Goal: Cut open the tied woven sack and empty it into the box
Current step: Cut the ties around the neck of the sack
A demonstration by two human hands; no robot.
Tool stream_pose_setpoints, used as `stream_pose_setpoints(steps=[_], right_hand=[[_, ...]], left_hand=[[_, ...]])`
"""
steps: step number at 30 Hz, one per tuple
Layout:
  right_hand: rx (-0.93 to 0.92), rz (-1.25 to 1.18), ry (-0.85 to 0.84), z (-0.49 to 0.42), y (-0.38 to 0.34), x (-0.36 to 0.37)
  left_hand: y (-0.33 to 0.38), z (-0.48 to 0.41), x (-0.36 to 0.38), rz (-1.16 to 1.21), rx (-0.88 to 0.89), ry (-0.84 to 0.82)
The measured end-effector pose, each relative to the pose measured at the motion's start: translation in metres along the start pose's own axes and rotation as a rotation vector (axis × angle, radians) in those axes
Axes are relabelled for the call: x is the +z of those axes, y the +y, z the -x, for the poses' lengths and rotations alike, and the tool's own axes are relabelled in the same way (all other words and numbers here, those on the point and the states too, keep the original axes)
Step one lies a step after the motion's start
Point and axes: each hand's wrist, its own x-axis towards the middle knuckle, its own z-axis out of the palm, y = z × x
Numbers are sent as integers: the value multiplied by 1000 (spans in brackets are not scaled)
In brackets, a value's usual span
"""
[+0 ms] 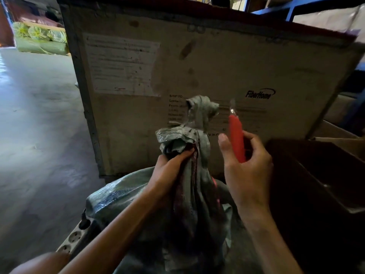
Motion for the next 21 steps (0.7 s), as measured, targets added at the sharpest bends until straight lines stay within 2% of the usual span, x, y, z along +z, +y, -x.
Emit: stream_pose_setpoints(steps=[3,8,11,16,21], right_hand=[[127,-109,-36,0,6,1],[251,-264,-55,0,10,6],[274,-282,-45,0,13,12],[335,-376,-108,-3,21,18],[335,-354,-158,-1,25,18]], left_hand=[[1,2,3,-17,-11,-149],[-9,-1,-3,421,-74,-308],[-5,3,-5,477,-104,-379],[3,-3,-11,507,-163,-283],[13,-11,-17,478,-110,-209]])
